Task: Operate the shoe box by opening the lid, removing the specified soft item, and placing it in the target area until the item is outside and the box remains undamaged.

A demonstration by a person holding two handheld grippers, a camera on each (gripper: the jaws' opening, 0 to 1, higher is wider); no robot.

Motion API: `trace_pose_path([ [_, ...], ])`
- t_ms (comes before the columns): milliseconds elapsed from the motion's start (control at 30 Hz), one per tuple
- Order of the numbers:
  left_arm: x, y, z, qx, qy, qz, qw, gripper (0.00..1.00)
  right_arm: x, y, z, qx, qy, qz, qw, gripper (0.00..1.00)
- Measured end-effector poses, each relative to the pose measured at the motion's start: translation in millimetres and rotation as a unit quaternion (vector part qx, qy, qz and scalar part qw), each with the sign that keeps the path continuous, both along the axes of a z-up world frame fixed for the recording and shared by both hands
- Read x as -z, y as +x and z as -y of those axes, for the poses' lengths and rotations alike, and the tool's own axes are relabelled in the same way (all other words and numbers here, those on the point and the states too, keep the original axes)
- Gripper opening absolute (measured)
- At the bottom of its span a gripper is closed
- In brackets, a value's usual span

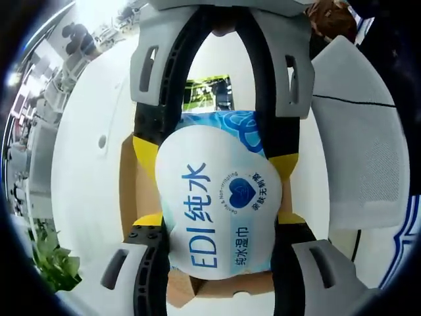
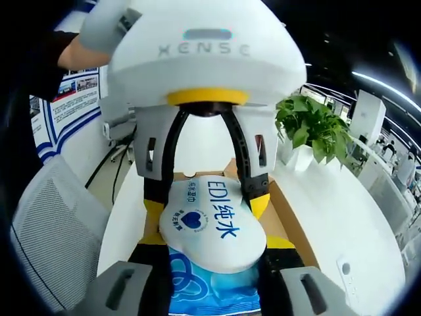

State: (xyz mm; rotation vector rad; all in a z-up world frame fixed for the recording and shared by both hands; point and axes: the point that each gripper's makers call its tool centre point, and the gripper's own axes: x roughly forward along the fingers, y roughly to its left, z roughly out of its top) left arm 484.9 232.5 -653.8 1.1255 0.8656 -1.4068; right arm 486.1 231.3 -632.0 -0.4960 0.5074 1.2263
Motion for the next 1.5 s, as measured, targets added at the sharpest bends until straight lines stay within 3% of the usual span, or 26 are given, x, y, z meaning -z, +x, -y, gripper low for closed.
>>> trace_pose_path([
  [767, 1.5, -6.0, 67.5, 0.028, -0.016, -0.016, 0.9993, 0.62, 0.2, -6.7, 66.6, 0.028, -0.003, -0.011, 0.9995, 0.47],
  [1500, 1.2, -11.1, 133.7, 0.03, -0.037, -0.027, 0.9985, 0.61, 1.0, -11.0, 131.2, 0.027, -0.008, -0.021, 0.9994, 0.47],
])
